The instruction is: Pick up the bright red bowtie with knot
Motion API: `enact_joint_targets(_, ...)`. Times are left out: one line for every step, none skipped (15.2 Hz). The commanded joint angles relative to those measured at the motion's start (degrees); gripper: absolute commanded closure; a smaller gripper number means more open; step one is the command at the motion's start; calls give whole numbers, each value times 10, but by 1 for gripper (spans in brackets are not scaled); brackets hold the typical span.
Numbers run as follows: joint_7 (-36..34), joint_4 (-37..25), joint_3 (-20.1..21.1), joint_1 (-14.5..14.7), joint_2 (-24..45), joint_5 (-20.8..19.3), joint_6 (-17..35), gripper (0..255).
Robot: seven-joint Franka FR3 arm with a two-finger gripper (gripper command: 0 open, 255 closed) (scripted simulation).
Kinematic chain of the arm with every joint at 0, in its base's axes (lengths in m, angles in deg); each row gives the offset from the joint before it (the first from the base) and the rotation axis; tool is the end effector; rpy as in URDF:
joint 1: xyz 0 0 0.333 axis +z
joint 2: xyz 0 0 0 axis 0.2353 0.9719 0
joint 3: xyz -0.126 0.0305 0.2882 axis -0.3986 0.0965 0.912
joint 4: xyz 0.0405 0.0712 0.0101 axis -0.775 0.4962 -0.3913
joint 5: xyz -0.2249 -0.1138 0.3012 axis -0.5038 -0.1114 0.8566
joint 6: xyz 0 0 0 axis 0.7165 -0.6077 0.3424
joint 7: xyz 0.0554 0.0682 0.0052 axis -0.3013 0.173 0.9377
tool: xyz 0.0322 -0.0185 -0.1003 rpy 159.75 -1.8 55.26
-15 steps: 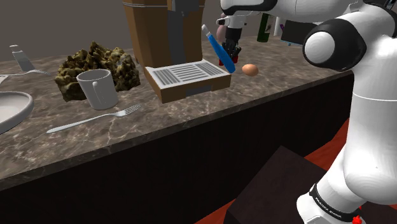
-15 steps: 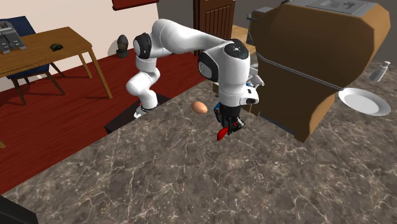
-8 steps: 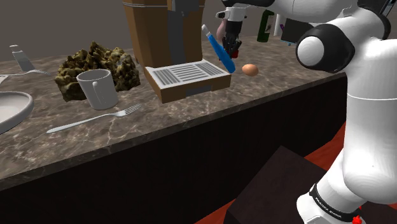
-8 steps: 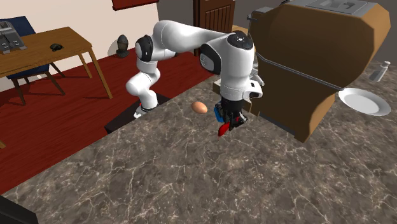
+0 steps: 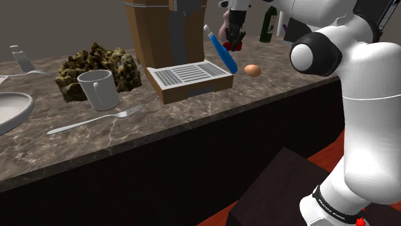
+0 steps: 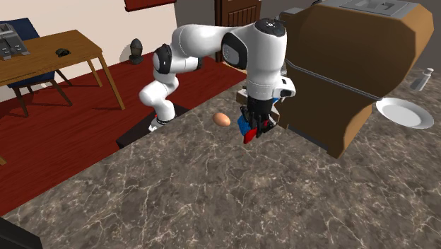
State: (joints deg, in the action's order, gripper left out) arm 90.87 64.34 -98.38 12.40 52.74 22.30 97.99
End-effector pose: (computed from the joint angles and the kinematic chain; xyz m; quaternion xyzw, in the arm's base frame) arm 0.6373 -0.1821 0.6340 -0.7956 -0.6055 -0.0178 0.0070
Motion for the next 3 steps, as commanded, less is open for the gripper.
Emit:
enact_joint_targets(-2,-47,2,-13,18,8,-30,255)
enact_joint_targets(-3,-52,3,-14,20,9,-32,255)
enact_joint_targets(-3,-51,3,-14,19,9,-32,255)
